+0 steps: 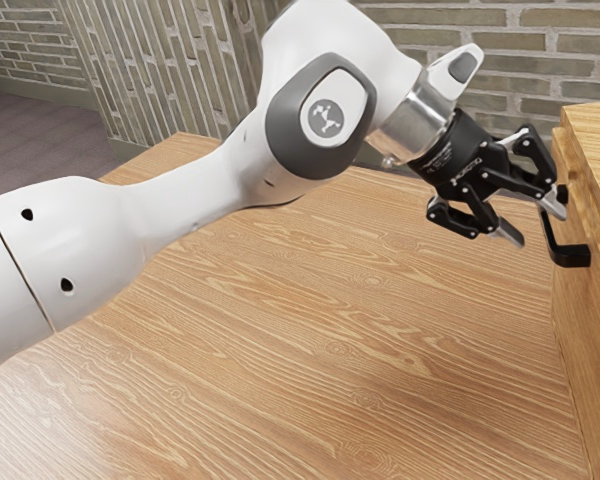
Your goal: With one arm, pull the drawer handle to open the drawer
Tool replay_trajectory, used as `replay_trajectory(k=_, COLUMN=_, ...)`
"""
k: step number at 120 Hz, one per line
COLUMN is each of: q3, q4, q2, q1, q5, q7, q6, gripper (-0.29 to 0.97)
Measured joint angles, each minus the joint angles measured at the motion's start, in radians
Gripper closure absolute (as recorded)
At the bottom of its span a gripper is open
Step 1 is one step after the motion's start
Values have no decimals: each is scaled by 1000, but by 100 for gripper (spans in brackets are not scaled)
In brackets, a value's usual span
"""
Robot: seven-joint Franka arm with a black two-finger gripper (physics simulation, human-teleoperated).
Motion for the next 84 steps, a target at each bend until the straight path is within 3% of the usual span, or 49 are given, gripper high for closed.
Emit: replay_trajectory(k=84, q3=2, q4=-32, q2=-46, q1=8, q5=-1, q7=-25, q6=-1, gripper=54)
